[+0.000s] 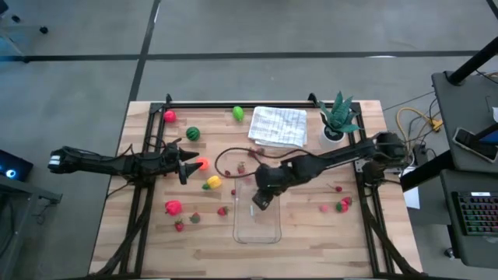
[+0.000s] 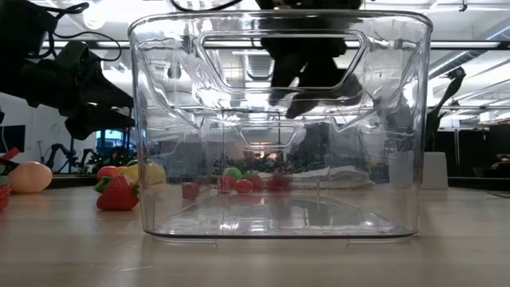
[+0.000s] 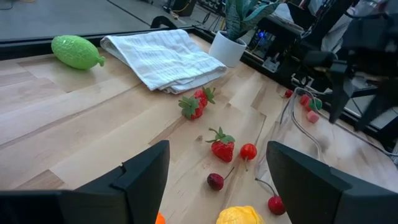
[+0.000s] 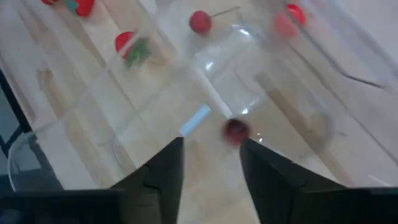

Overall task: Pick and placing Produce into tupperware
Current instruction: Put the red cherry into the transparent bin

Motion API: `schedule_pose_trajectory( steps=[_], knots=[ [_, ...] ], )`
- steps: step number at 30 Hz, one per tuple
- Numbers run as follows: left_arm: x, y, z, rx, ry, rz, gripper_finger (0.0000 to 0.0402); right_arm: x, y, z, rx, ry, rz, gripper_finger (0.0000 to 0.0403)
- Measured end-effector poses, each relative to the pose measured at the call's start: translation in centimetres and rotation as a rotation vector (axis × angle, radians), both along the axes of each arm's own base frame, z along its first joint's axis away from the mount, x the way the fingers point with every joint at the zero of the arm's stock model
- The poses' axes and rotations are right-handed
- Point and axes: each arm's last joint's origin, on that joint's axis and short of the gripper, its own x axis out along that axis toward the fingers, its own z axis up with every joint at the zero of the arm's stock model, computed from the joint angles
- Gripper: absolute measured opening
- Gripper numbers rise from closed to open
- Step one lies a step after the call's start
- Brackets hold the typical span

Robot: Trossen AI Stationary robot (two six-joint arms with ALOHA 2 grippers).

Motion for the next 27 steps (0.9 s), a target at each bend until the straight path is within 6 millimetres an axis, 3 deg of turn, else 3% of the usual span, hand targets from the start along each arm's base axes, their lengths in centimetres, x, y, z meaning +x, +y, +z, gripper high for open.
schedule_pose_trajectory(
  steps=[4,7,15,19,27],
  knots=[
    [0.0,0.0,0.0,0.000,0.000,-0.001,0.0254,0.7,0.2,0.7,-0.072,0.022,-0.059,0.0209],
    [0.0,0.0,0.0,0.000,0.001,0.000,0.0254,-0.3,0.0,1.9,-0.146,0.123,-0.162,0.0232],
    [0.0,0.0,0.0,0.000,0.000,-0.001,0.0254,-7.3,0.1,4.8,-0.184,0.500,-0.473,0.0244],
    [0.0,0.0,0.0,0.000,0.000,0.000,0.0254,-10.5,0.7,5.0,-0.160,0.557,-0.537,0.0239],
    [0.0,0.0,0.0,0.000,0.001,-0.001,0.0254,-16.5,0.6,2.6,-0.113,0.613,-0.711,0.0239]
  ],
)
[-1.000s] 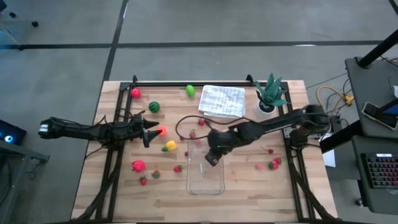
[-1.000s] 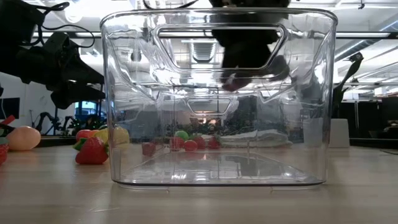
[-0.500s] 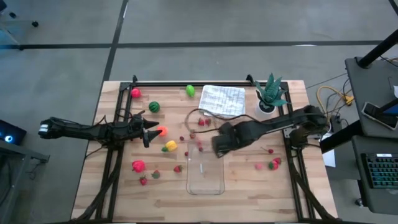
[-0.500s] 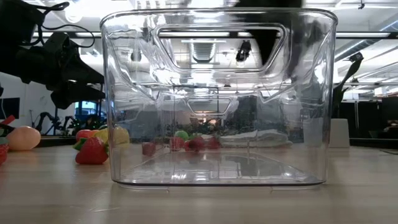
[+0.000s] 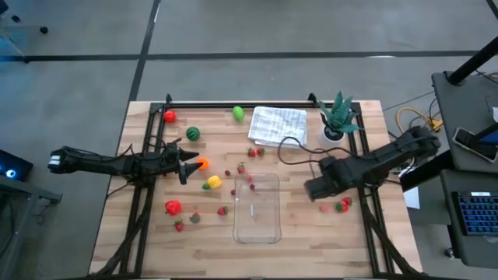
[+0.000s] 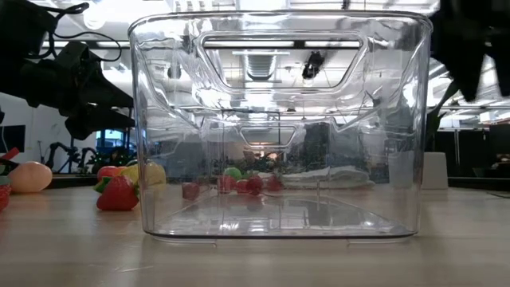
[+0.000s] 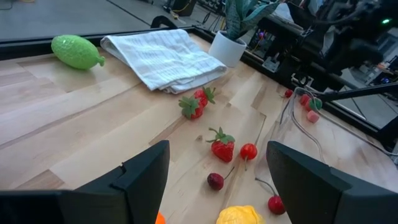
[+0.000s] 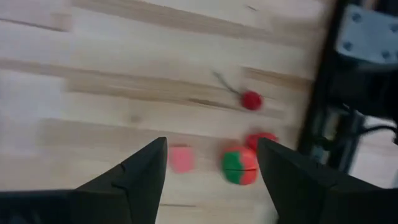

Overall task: Pick and placing Produce into tupperware
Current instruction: Put the red cherry into the transparent bin

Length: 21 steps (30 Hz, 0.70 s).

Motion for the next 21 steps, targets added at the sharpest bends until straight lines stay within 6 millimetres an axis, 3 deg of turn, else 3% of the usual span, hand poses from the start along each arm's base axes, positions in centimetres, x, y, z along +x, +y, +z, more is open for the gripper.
schedule_pose_trajectory(
  steps=[10,16,21],
  knots=[
    [0.0,0.0,0.0,0.000,-0.001,0.000,0.0254,-4.3,-1.5,-6.1,0.096,-0.056,-0.254,0.0242],
    [0.0,0.0,0.0,0.000,-0.001,0.000,0.0254,-5.9,-2.1,-7.5,0.073,-0.028,-0.307,0.0232],
    [0.0,0.0,0.0,0.000,-0.001,0.000,0.0254,-6.0,-2.2,-7.8,0.045,-0.040,-0.429,0.0225]
  ],
)
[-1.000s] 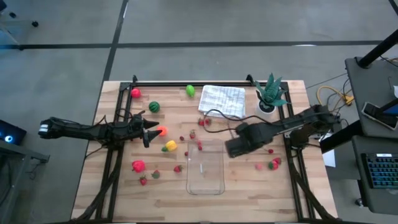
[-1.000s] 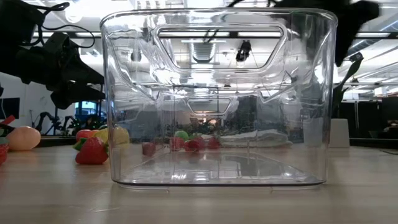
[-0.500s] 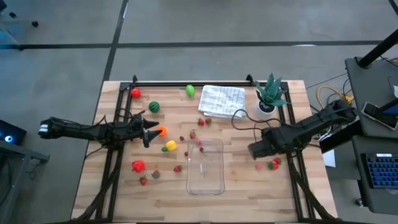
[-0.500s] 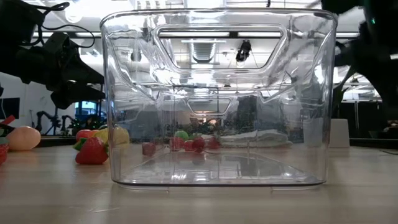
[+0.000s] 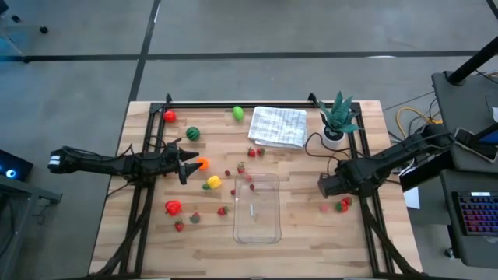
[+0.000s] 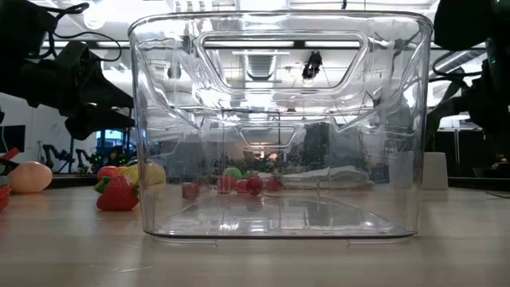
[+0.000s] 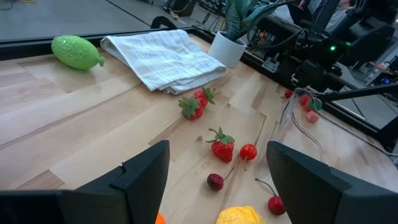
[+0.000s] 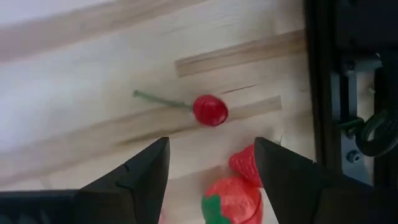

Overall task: Pick and placing Produce into tupperware
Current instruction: Put the red cherry into the transparent bin

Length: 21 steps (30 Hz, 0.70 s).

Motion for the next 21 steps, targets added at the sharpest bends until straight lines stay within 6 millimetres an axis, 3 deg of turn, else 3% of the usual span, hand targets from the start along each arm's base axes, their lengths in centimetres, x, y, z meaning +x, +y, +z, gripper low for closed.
schedule_pose_trajectory(
  steps=[4,9,16,21],
  knots=[
    [0.0,0.0,0.0,0.000,0.001,0.000,0.0254,-0.3,-0.2,-0.5,-0.030,0.013,-0.142,0.0224],
    [0.0,0.0,0.0,0.000,0.000,0.000,0.0254,0.1,-0.8,-0.5,-0.054,-0.013,-0.193,0.0221],
    [0.0,0.0,0.0,0.000,0.000,0.000,0.0254,0.9,-0.6,0.6,0.040,-0.045,0.162,0.0221],
    [0.0,0.0,0.0,0.000,0.000,0.000,0.0254,0.4,-0.5,1.8,0.139,0.051,0.378,0.0221]
  ],
)
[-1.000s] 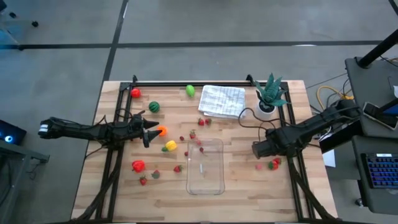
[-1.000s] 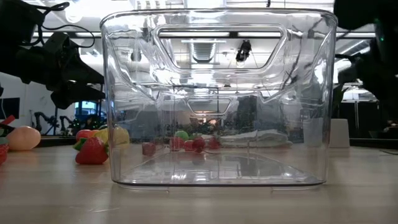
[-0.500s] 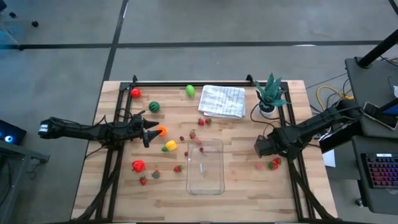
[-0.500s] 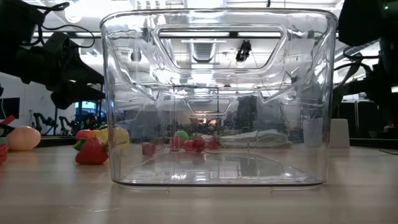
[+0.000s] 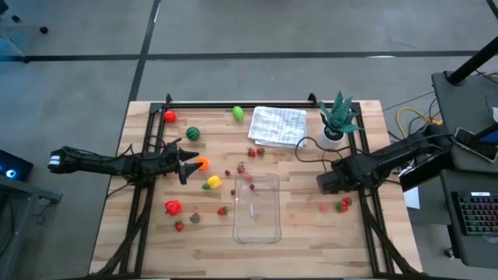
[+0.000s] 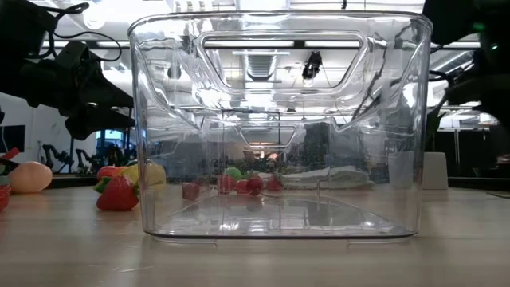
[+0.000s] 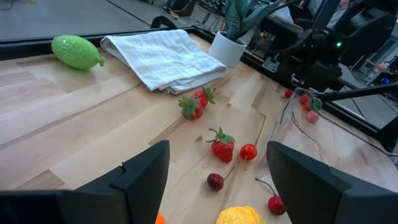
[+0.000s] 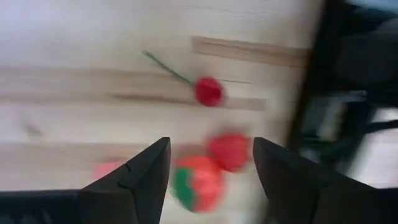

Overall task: Pick and placing Produce into tupperware
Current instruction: Put the red cherry into the transparent bin

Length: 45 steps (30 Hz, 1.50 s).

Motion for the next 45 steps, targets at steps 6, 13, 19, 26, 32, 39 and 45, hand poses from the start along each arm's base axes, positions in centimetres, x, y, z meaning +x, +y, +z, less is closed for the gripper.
schedule_pose_trajectory(
  steps=[6,13,19,26,32,39,45],
  knots=[
    [0.0,0.0,0.0,0.000,0.000,0.000,0.0254,-0.6,-0.1,0.7,0.046,0.061,0.260,0.0221],
    [0.0,0.0,0.0,0.000,0.000,0.000,0.0254,0.5,-0.3,-0.4,0.102,-0.016,0.363,0.0221],
    [0.0,0.0,0.0,0.000,0.001,0.000,0.0254,1.4,-1.6,-2.3,0.057,0.103,0.172,0.0221],
    [0.0,0.0,0.0,0.000,-0.002,0.000,0.0254,2.5,-2.4,-4.1,0.079,0.206,0.031,0.0221],
    [0.0,0.0,0.0,0.000,0.000,0.000,0.0254,3.4,-2.3,-5.3,0.048,0.155,-0.071,0.0221],
    [0.0,0.0,0.0,0.000,-0.001,0.000,0.0254,3.1,-2.5,-5.9,-0.099,0.168,-0.343,0.0221],
    [0.0,0.0,0.0,0.000,0.001,0.000,0.0254,3.1,-2.5,-6.0,-0.098,0.124,-0.377,0.0217]
  ],
)
